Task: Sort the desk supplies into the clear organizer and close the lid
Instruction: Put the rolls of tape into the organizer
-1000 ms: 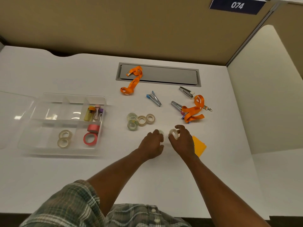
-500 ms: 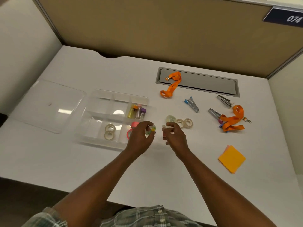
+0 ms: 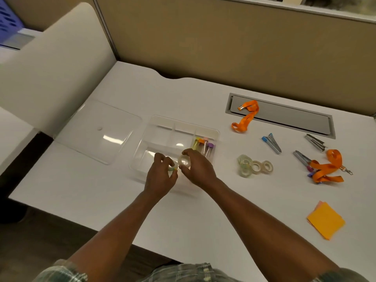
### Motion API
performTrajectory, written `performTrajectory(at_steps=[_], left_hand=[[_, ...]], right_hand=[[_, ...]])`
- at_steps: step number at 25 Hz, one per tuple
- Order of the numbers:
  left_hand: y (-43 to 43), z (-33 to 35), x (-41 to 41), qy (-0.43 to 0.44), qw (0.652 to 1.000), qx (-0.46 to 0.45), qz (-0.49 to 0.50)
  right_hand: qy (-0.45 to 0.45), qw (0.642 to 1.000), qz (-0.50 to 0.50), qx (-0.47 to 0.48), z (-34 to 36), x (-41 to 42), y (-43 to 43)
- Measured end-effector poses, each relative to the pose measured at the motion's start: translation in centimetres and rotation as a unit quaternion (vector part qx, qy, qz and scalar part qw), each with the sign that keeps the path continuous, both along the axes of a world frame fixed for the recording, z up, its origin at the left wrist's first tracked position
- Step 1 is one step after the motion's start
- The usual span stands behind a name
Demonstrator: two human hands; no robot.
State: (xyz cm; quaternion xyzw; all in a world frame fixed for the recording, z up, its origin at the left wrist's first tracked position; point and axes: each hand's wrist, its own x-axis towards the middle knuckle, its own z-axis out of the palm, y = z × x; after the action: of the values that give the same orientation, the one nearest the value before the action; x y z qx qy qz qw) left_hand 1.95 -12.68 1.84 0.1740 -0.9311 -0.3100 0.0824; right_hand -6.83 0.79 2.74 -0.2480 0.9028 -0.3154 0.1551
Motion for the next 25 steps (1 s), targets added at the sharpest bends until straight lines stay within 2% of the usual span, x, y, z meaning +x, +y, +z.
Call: performTrajectory(at_steps=[6, 12, 18, 22, 25], left_hand=[[-1.8, -1.2, -0.1, -0.034, 0.998, -0.025, -0.053], [-1.7, -1.5, -0.7, -0.032, 0.997, -0.037, -0.058], [1.3, -0.5, -2.6, 0.002, 0.996, -0.039, -0.078], [5.1, 0.5, -4.6, 0.021, 0.993, -0.043, -0.109], [8.7, 0.8, -6.4, 0.036, 0.985, -0.069, -0.152]], right_hand=[[0.030, 0.998, 0.029, 0.056, -1.3, -0.6, -1.3], [0.020, 0.999, 0.031, 0.032, -1.5, -0.6, -0.8], [0.028, 0.999, -0.028, 0.011, -1.4, -1.2, 3.1], [0.041, 0.996, -0.078, -0.002, -2.1, -1.8, 8.9], [0.042, 0.989, -0.138, 0.028, -2.9, -2.1, 14.1]])
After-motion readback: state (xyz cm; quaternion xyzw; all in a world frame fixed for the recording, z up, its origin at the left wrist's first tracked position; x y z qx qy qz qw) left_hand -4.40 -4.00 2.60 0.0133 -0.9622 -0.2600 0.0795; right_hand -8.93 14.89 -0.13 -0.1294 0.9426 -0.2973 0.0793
